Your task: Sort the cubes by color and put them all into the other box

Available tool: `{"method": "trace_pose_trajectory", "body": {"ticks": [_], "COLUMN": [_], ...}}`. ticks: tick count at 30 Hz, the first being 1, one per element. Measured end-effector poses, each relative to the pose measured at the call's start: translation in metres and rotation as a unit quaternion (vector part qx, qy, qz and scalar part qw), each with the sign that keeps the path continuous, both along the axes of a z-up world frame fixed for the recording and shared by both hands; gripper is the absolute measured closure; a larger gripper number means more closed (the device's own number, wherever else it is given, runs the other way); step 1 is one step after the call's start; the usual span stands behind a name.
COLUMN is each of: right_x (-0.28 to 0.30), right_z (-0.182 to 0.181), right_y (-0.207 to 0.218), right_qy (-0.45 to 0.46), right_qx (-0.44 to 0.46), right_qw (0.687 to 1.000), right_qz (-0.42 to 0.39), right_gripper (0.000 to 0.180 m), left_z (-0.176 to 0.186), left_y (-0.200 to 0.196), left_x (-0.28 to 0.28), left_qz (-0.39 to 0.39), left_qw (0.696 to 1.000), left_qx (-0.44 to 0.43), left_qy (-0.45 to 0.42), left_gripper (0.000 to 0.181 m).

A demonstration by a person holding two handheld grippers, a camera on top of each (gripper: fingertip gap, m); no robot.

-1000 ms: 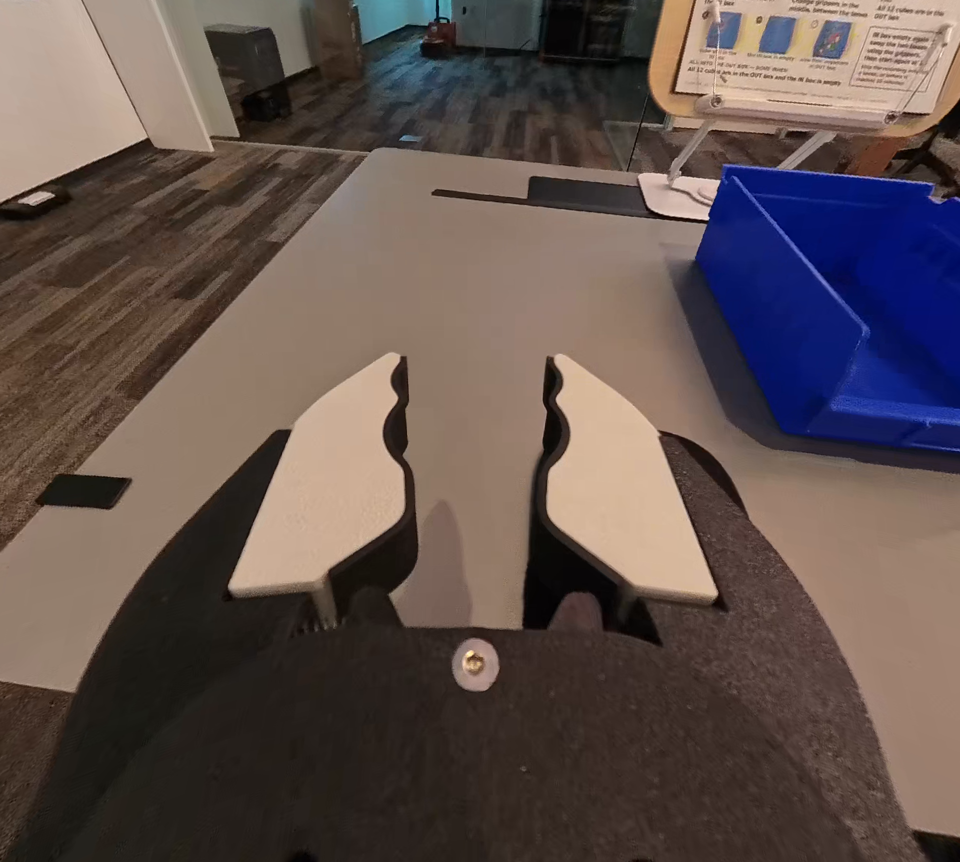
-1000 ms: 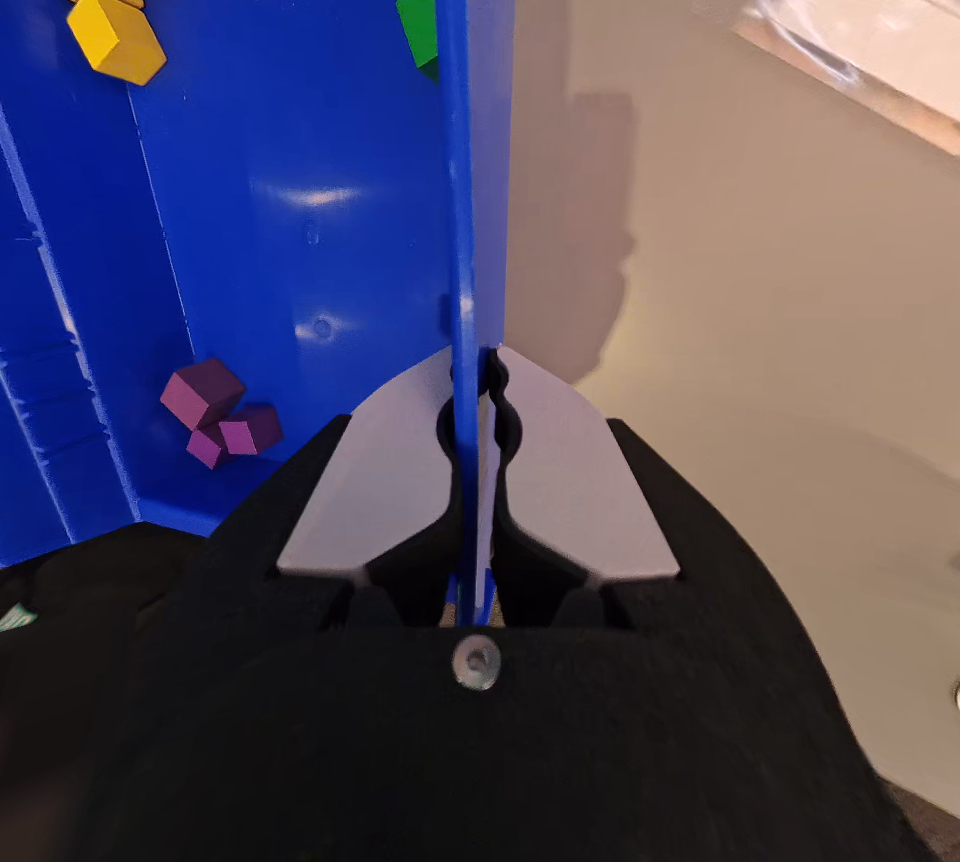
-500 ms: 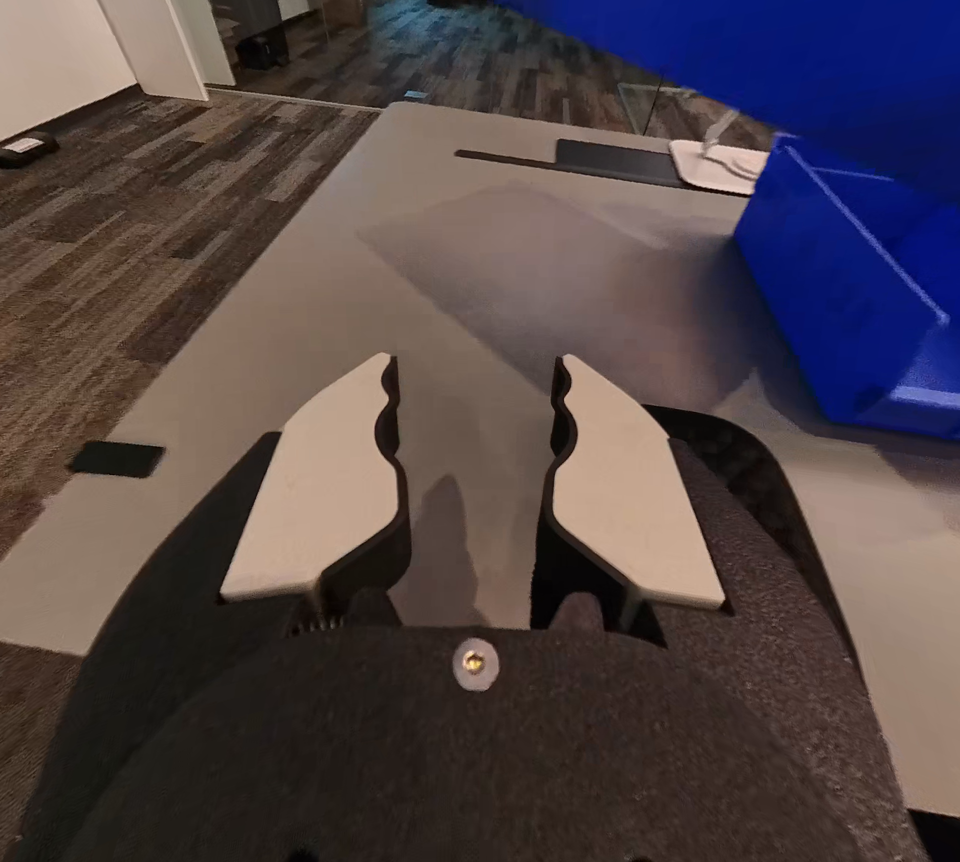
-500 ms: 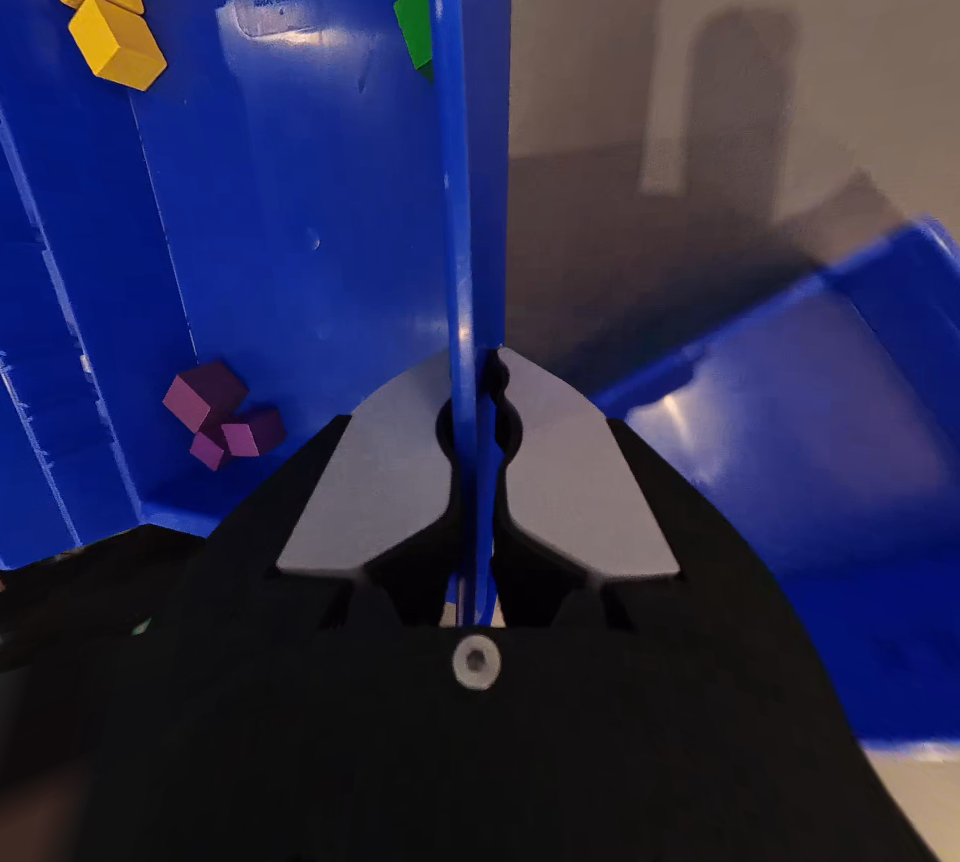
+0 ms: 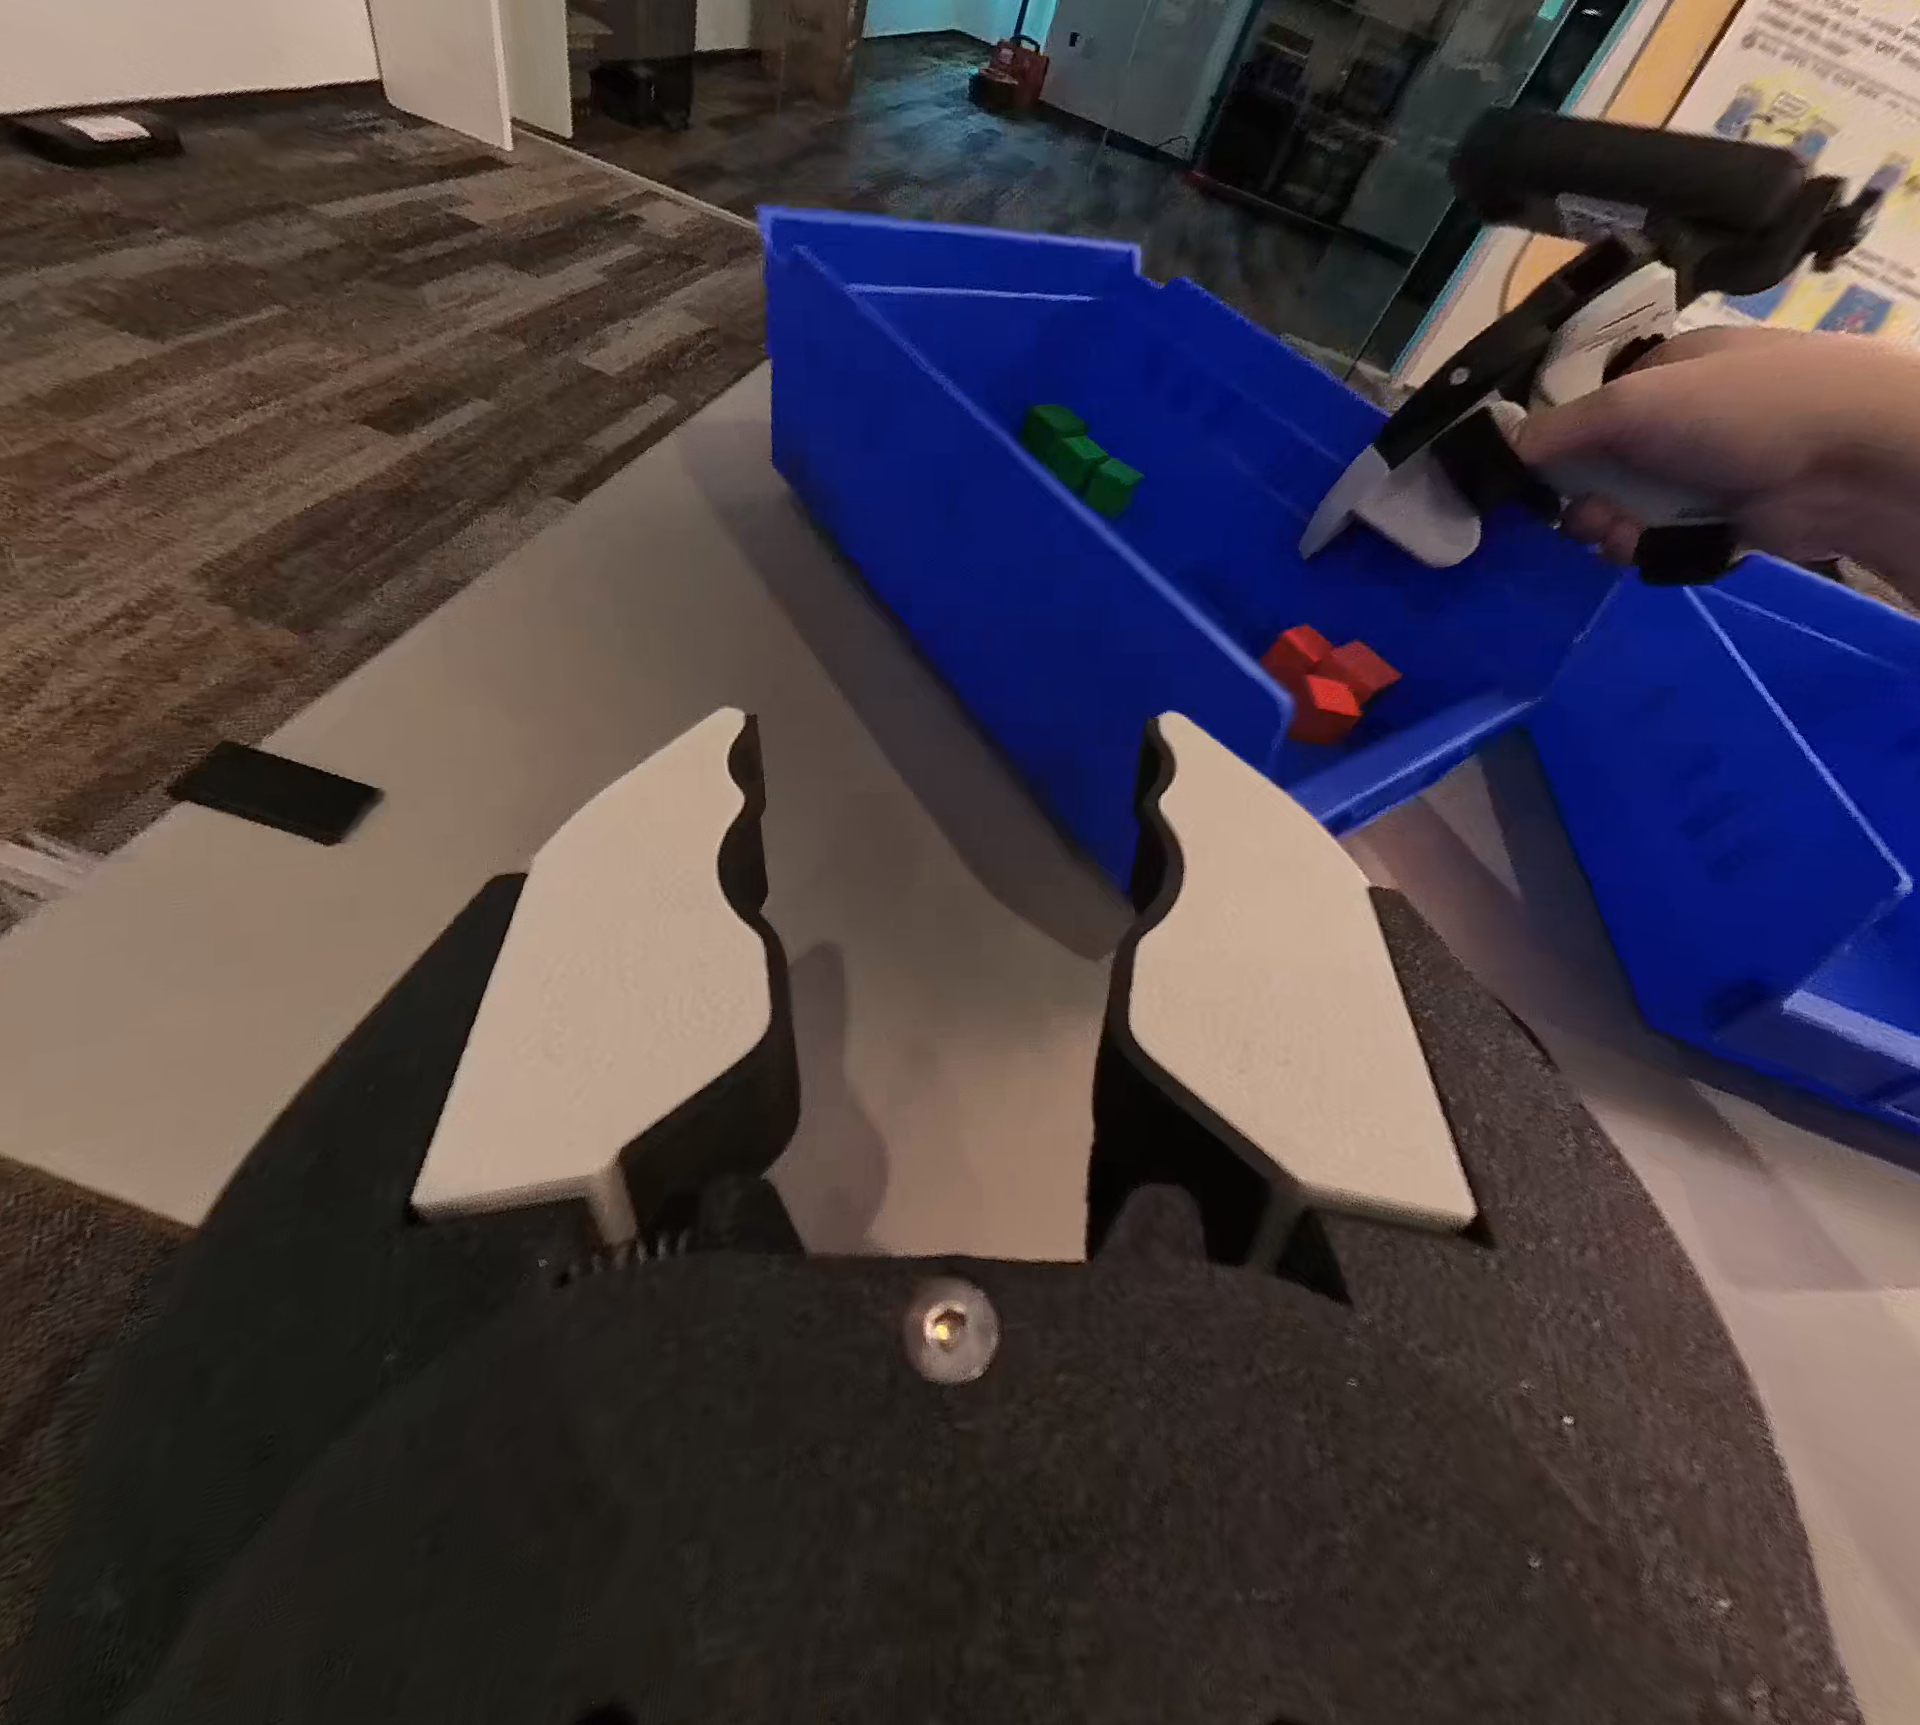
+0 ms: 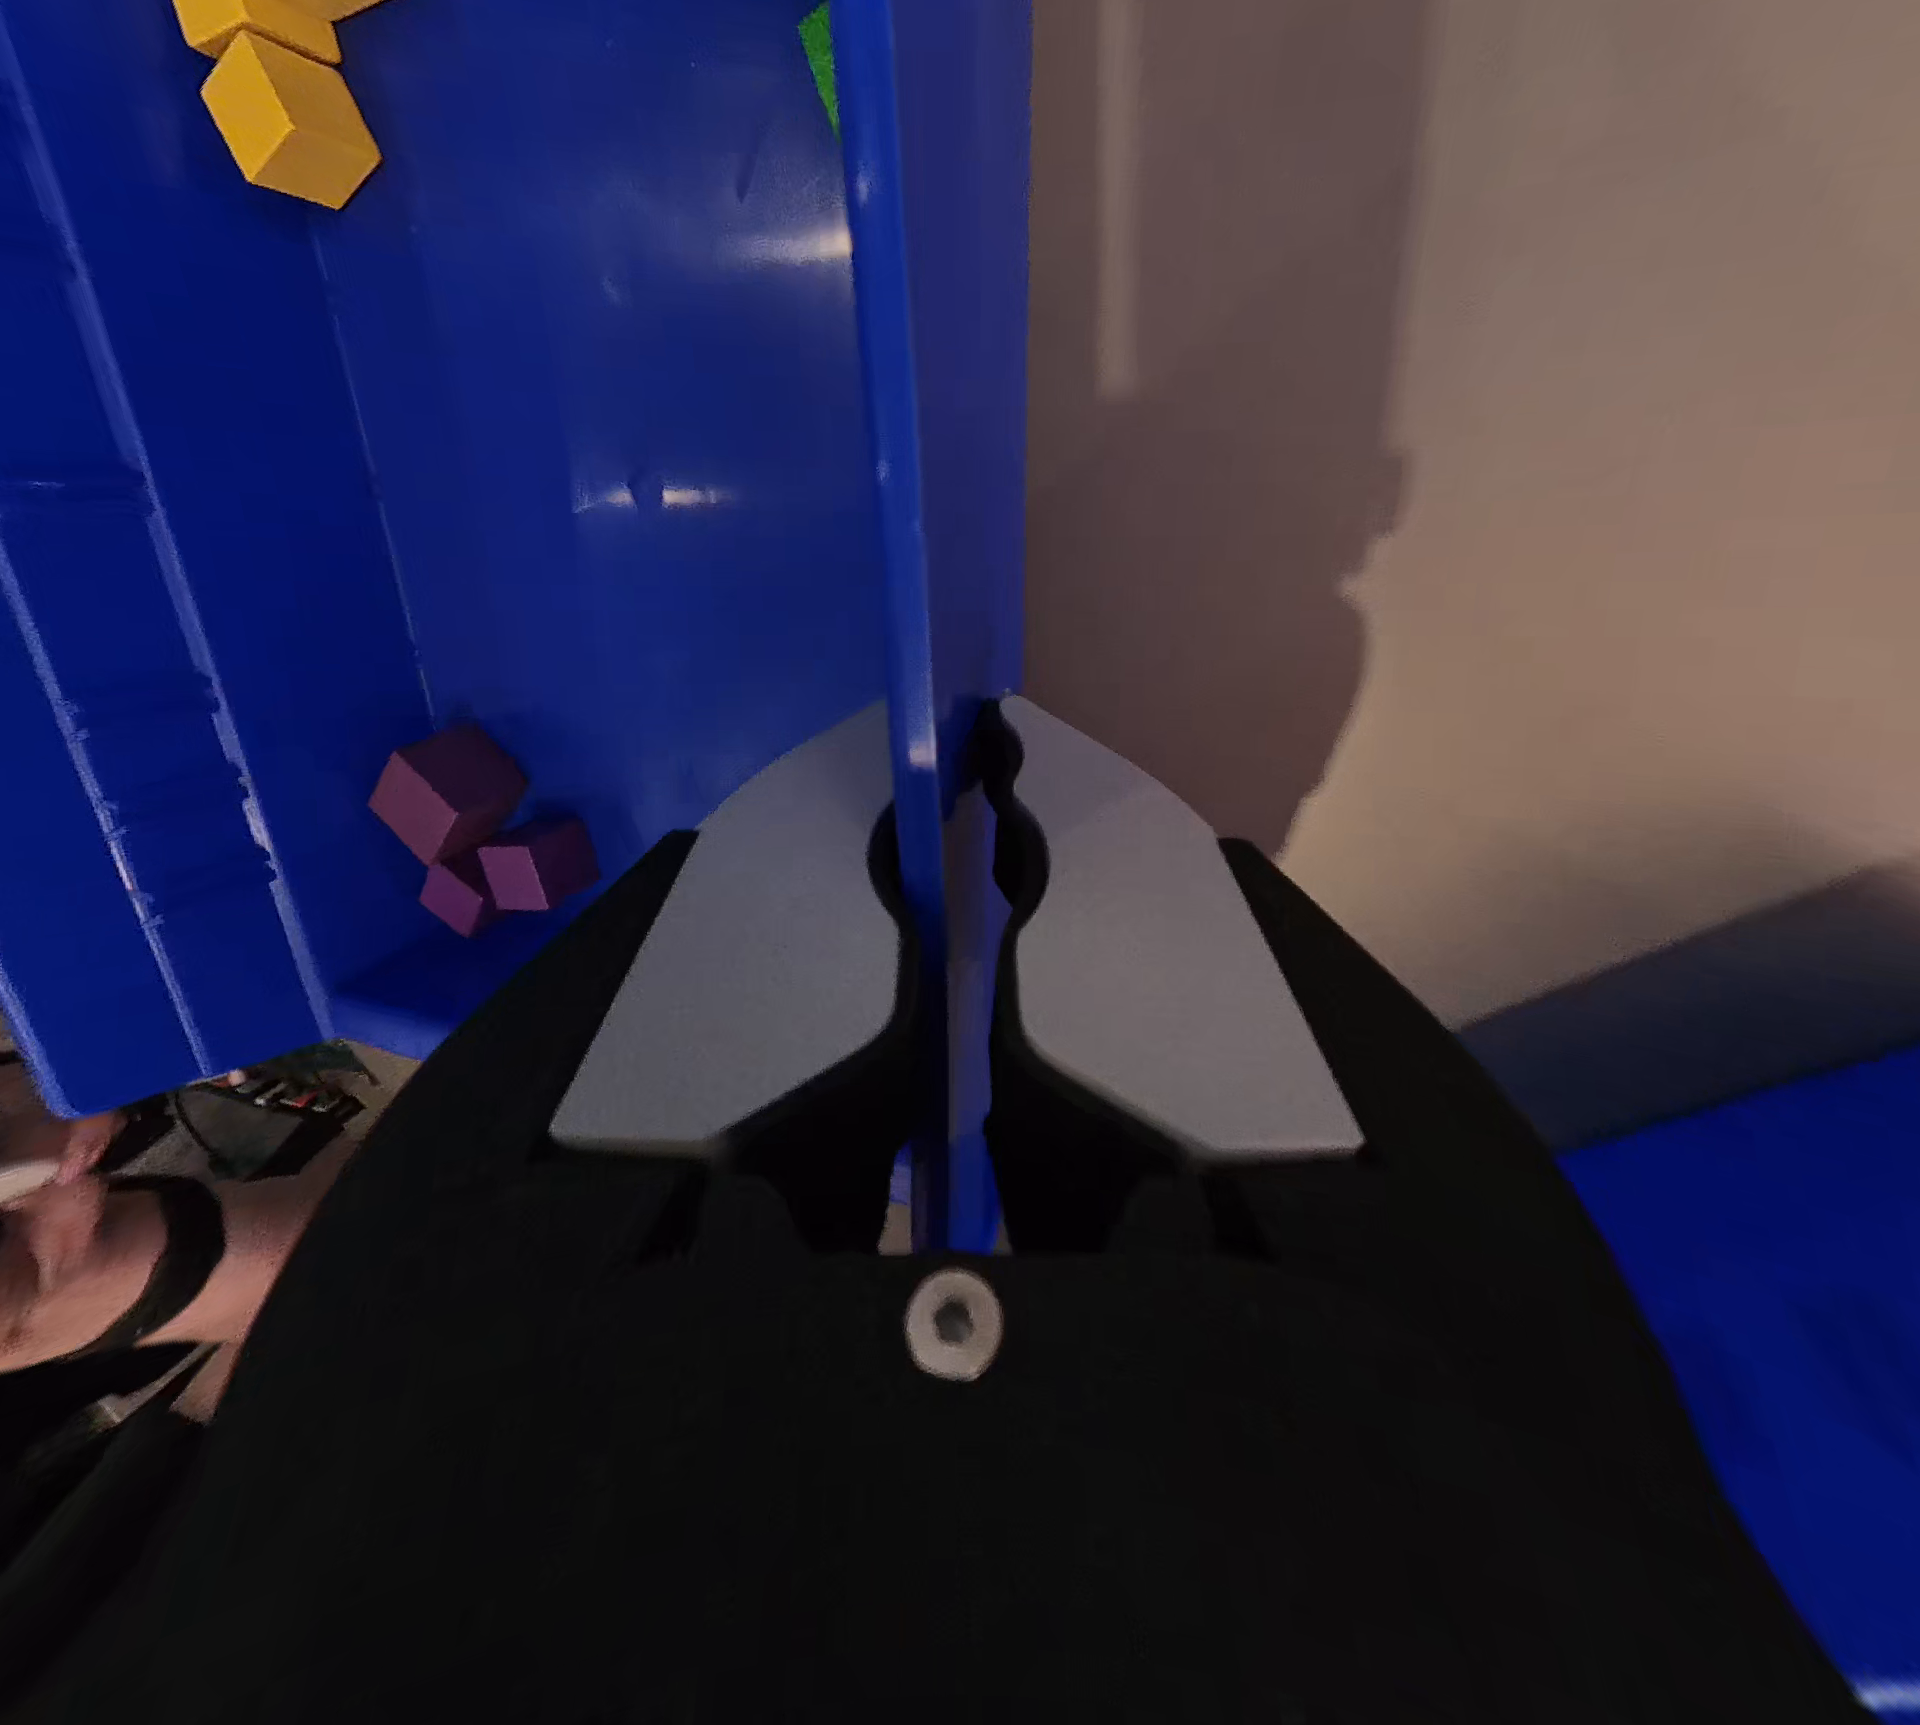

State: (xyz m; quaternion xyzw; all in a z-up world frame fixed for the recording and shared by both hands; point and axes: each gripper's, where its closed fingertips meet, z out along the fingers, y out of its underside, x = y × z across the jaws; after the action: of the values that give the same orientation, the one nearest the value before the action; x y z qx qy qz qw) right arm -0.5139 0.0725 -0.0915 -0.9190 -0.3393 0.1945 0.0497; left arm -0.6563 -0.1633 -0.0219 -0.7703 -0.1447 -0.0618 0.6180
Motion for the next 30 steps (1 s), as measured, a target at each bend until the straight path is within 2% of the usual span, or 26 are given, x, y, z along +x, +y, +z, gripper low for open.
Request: {"method": "trace_pose_trajectory", "body": {"ticks": [4,8,10,13,14,17,21,26,29,30], "right_x": [-0.005,-0.021,-0.019,-0.002,0.007,0.051,0.142,0.276,0.345,0.359], "right_z": [-0.008,0.008,0.026,0.063,0.076,0.105,0.114,0.093,0.074,0.07], "right_y": [0.0,-0.007,-0.005,-0.006,-0.011,-0.039,-0.072,-0.085,-0.089,-0.093], "right_qy": [0.015,0.106,0.143,0.179,0.188,0.185,0.14,0.071,0.045,0.057], "right_qx": [0.001,-0.027,0.003,0.086,0.113,0.178,0.253,0.288,0.277,0.271], "right_qw": [1.0,0.994,0.99,0.98,0.975,0.962,0.951,0.955,0.957,0.956], "right_qz": [-0.012,-0.03,-0.016,0.018,0.033,0.088,0.111,0.017,-0.07,-0.093], "right_gripper": [0.168,0.155,0.162,0.165,0.163,0.157,0.158,0.157,0.155,0.154], "left_z": [-0.003,-0.026,-0.041,-0.058,-0.058,-0.055,-0.053,-0.05,-0.045,-0.045], "left_y": [0.018,0.046,0.06,0.073,0.077,0.082,0.084,0.093,0.103,0.107], "left_x": [0.025,0.042,0.044,0.029,0.03,0.023,-0.011,-0.064,-0.084,-0.09], "left_qz": [-0.015,-0.004,0.004,0.032,0.019,-0.01,-0.02,-0.011,-0.027,-0.032], "left_qw": [1.0,0.998,0.996,0.99,0.992,0.996,0.995,0.987,0.977,0.972], "left_qx": [-0.005,-0.046,-0.07,-0.104,-0.101,-0.081,-0.082,-0.118,-0.134,-0.14], "left_qy": [0.004,0.033,0.048,0.085,0.072,0.036,0.047,0.107,0.166,0.187], "left_gripper": [0.11,0.11,0.112,0.12,0.115,0.129,0.132,0.144,0.168,0.171]}}
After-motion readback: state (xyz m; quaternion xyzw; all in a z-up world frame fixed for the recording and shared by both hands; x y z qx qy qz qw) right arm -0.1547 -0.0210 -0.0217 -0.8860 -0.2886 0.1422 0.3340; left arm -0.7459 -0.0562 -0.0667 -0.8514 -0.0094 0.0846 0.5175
